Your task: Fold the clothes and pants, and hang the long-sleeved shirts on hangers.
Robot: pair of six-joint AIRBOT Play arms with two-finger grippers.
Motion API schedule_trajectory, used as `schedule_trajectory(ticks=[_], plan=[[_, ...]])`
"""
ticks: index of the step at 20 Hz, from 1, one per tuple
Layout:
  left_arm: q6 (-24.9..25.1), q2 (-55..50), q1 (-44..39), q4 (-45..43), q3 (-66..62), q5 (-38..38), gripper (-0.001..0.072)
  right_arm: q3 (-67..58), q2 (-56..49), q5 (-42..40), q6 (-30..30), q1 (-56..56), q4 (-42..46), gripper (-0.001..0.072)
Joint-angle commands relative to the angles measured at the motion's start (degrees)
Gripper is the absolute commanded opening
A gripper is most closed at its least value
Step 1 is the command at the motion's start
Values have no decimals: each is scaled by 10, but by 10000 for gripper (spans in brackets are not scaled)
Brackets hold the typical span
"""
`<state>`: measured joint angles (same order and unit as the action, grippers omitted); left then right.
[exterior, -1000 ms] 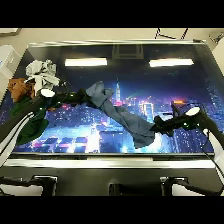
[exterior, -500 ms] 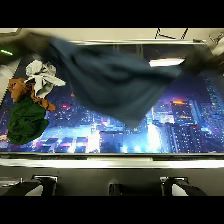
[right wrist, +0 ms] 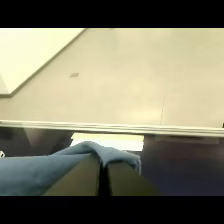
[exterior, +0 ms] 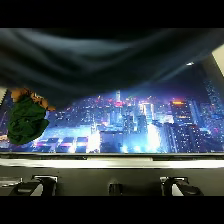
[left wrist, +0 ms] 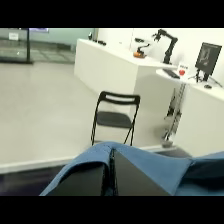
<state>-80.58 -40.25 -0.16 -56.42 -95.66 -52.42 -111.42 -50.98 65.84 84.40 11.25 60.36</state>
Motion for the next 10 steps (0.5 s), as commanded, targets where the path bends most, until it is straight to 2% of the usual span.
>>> schedule_trajectory(ticks=[1,3,5,8,10], plan=[[-52,-1,1,-54,28,-104,18,-3,-10,71,30,0,46,38],[-52,-26,0,-50,107,-128,17,20,-55,141,30,0,64,38],[-52,-64,-13,-44,217,-86,18,80,-118,150,30,0,63,38],[-51,-165,-65,-31,355,84,19,188,-227,47,56,0,18,39],[-52,-268,-96,-30,379,181,19,224,-312,1,85,0,-40,39]])
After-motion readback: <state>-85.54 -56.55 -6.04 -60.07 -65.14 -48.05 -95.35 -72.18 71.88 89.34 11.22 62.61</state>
